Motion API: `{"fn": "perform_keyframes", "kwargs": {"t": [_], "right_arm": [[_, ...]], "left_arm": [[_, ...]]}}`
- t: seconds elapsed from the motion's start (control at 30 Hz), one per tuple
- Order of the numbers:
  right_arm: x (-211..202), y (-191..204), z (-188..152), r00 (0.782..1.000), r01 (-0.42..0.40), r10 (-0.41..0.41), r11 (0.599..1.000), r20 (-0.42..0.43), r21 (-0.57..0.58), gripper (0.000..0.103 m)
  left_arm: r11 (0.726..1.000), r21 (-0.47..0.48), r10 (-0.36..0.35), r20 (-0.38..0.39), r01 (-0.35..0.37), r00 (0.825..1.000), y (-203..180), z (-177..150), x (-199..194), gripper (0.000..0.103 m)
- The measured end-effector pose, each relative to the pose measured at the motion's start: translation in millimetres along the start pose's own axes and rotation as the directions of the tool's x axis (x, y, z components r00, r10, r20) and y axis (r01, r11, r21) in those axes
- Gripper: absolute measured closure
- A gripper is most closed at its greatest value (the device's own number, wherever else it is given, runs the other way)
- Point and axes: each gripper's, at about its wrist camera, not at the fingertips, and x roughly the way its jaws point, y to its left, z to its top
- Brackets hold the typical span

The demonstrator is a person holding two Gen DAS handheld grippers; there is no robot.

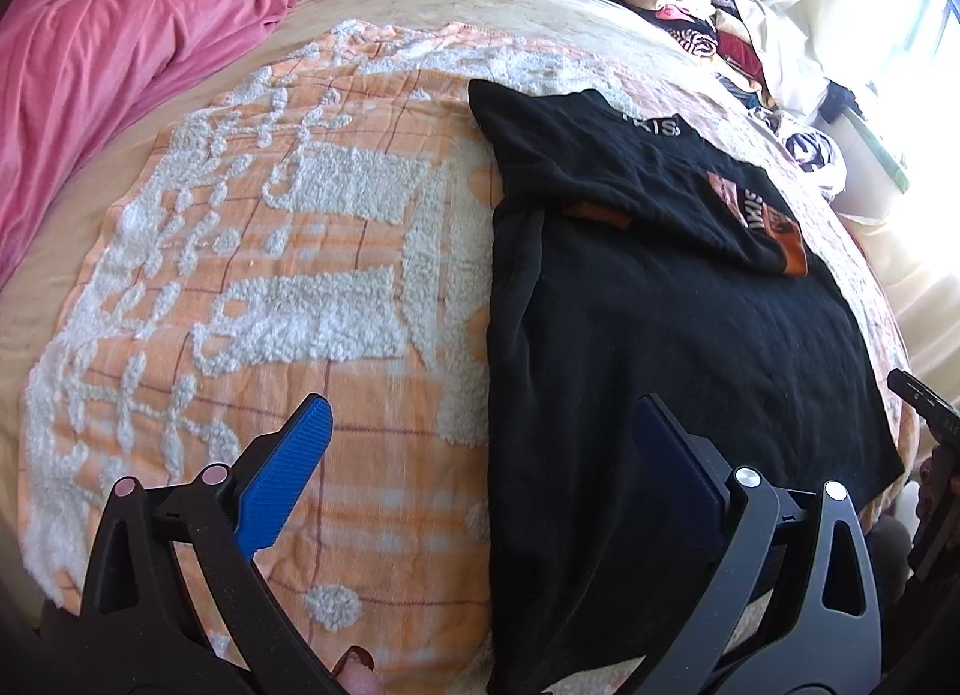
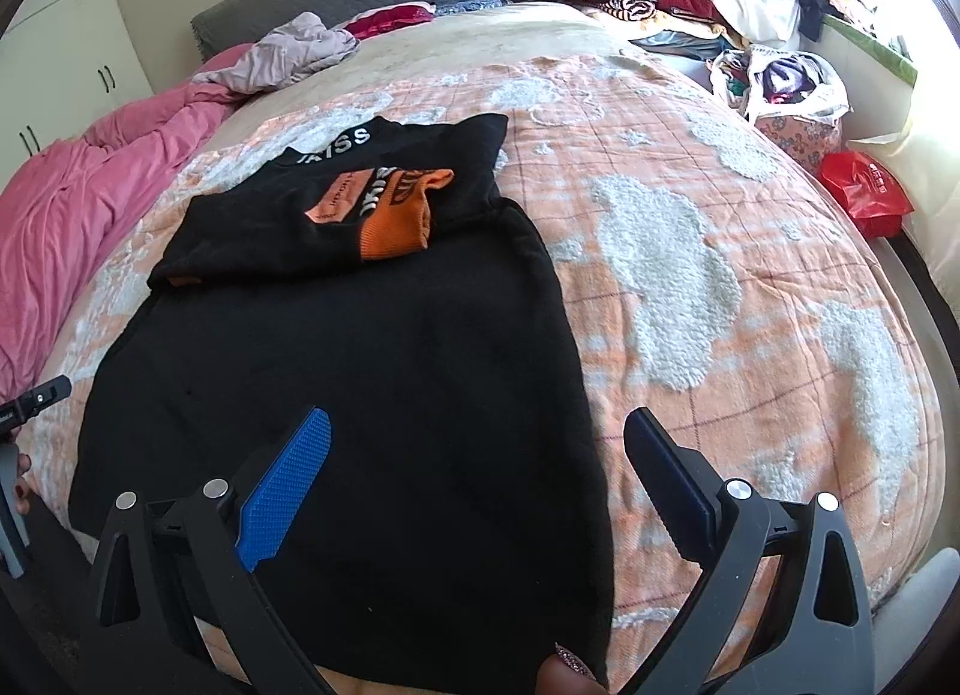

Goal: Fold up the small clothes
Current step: 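Move the right tool to the black shirt hem and grasp it, then grasp the hem with the left tool while the right tool holds the hem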

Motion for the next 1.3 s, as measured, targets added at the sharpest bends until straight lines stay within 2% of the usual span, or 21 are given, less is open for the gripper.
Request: {"fn": "perform_keyframes", "kwargs": {"t": [0.23, 0.33, 0.5, 0.8, 0.93, 1.0, 1.03, 1.1, 1.17, 1.2, 1.23, 1.3], "right_arm": [[-0.4, -14.0, -21.9, 0.998, 0.04, -0.042, 0.999, -0.049, -0.023, 0.005], [-3.0, -21.0, -28.1, 0.998, 0.016, -0.016, 1.0, -0.063, 0.001, 0.005], [-5.0, -23.1, -34.8, 0.996, 0.025, -0.026, 1.0, -0.082, -0.014, 0.005], [-2.2, -12.6, -46.5, 0.992, -0.019, 0.013, 0.999, -0.124, -0.042, 0.005], [-0.6, -9.7, -49.7, 0.99, -0.035, 0.028, 0.999, -0.14, -0.041, 0.006], [-0.3, -8.7, -50.1, 0.988, -0.053, 0.047, 0.998, -0.144, -0.041, 0.017], [0.4, -8.4, -50.8, 0.987, -0.061, 0.054, 0.997, -0.149, -0.039, 0.026], [-0.3, -6.8, -52.1, 0.988, -0.052, 0.044, 0.997, -0.145, -0.049, 0.037], [-4.4, -7.5, -51.4, 0.992, -0.048, 0.041, 0.998, -0.12, -0.051, 0.073], [-7.6, -8.5, -50.2, 0.993, -0.059, 0.054, 0.997, -0.106, -0.047, 0.082], [-10.9, -9.3, -48.7, 0.994, -0.068, 0.064, 0.997, -0.088, -0.043, 0.095], [-19.1, -11.6, -45.0, 0.994, -0.102, 0.101, 0.994, -0.05, -0.024, 0.095]], "left_arm": [[1.0, 0.015, -0.027, -0.037, 0.027, 0.999, 3.5, -17.9, 0.8, 0.01], [0.999, 0.023, -0.037, -0.057, 0.038, 0.998, 4.4, -25.8, 0.6, 0.015], [0.998, 0.029, -0.056, -0.081, 0.058, 0.995, 4.2, -39.4, -2.1, 0.022], [0.99, 0.052, -0.126, -0.13, 0.134, 0.983, -7.8, -58.6, -3.9, 0.025], [0.988, 0.059, -0.129, -0.148, 0.139, 0.981, -10.8, -68.4, 1.6, 0.025], [0.99, 0.068, -0.113, -0.16, 0.125, 0.981, -11.4, -73.6, 5.9, 0.025], [0.99, 0.075, -0.108, -0.164, 0.122, 0.981, -12.2, -75.8, 7.1, 0.025], [0.989, 0.081, -0.108, -0.162, 0.123, 0.981, -12.7, -77.6, 6.7, 0.025], [0.989, 0.074, -0.117, -0.162, 0.13, 0.98, -11.0, -77.6, 6.7, 0.025], [0.988, 0.066, -0.124, -0.163, 0.136, 0.979, -9.6, -77.7, 7.0, 0.025], [0.988, 0.062, -0.129, -0.164, 0.14, 0.978, -8.6, -77.7, 7.2, 0.025], [0.988, 0.056, -0.133, -0.164, 0.144, 0.977, -7.7, -78.2, 7.3, 0.025]]}}
